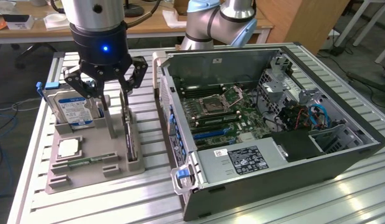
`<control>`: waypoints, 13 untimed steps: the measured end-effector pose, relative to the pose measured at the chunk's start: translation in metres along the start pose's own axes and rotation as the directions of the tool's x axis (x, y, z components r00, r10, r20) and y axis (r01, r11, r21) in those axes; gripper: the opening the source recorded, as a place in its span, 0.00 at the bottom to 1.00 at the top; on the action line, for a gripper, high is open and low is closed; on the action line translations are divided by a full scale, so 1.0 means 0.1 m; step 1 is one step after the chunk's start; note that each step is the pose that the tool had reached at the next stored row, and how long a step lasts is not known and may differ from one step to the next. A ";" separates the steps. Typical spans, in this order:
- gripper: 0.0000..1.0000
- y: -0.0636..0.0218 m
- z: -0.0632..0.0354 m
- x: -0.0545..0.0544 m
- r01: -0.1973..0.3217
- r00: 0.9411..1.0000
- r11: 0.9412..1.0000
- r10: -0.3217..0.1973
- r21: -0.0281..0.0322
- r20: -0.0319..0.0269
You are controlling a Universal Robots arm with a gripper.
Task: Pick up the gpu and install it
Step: 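Pick up the gpu and move the gpu toward the slot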
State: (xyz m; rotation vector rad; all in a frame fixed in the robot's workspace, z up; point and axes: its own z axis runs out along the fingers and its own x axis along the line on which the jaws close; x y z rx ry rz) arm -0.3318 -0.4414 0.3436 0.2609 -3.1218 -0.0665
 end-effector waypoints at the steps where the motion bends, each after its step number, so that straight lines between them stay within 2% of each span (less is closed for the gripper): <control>1: 0.47 -0.002 0.003 0.00 0.002 1.000 1.000 -0.002 0.000 0.000; 13: 0.47 -0.027 0.038 -0.04 0.020 1.000 1.000 -0.020 0.000 -0.001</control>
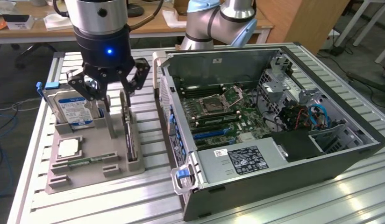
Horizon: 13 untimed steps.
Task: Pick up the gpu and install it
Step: 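Pick up the gpu and move the gpu toward the slot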
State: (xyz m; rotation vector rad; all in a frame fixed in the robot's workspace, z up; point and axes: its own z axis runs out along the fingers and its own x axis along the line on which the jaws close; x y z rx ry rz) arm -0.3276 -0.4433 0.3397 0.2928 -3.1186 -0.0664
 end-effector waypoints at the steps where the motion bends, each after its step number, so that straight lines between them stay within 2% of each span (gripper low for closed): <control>1: 0.47 -0.003 0.004 0.00 0.001 1.000 1.000 -0.001 0.000 0.000; 13: 0.47 -0.031 0.099 -0.03 0.001 1.000 1.000 -0.001 0.000 0.000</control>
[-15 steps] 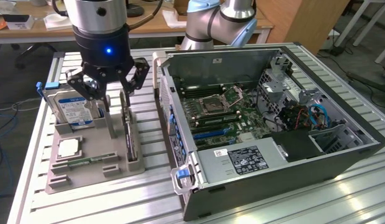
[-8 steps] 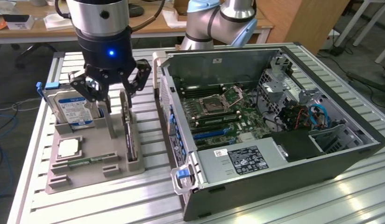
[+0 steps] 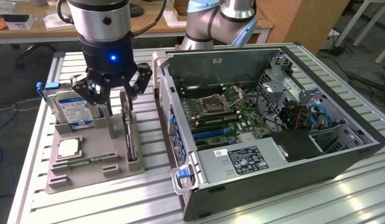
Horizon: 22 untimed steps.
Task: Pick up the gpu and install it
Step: 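Pick up the gpu and move the gpu toward the slot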
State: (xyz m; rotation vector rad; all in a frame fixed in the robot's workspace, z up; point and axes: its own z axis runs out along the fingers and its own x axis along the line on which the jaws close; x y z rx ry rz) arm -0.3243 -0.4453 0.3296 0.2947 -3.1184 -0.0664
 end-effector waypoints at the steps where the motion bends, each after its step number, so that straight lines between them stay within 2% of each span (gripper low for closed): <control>1: 0.47 -0.001 0.010 0.00 0.000 1.000 1.000 0.000 0.000 0.000; 22: 0.47 -0.016 0.142 0.00 0.000 1.000 1.000 0.000 0.000 0.000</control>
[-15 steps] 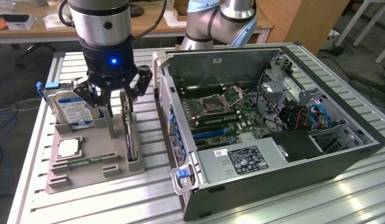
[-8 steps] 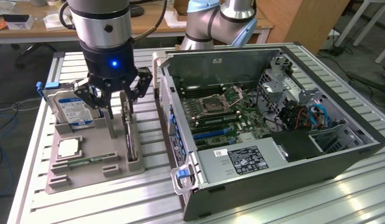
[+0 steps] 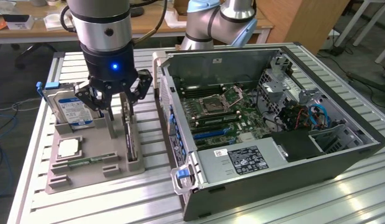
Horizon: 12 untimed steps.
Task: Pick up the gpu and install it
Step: 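Pick up the gpu and move the gpu toward the slot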
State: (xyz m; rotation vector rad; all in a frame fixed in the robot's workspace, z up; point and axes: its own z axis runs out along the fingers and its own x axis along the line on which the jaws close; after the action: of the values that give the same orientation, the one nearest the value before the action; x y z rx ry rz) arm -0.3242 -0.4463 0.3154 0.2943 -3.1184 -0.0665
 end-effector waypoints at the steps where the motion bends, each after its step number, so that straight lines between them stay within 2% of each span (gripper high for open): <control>1: 0.47 -0.001 0.005 0.00 0.000 1.000 1.000 0.000 0.000 0.000; 12: 0.47 -0.011 0.064 0.00 0.000 1.000 1.000 0.000 0.000 0.000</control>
State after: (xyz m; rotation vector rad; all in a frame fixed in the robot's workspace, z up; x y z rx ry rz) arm -0.3242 -0.4471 0.3090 0.2944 -3.1184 -0.0664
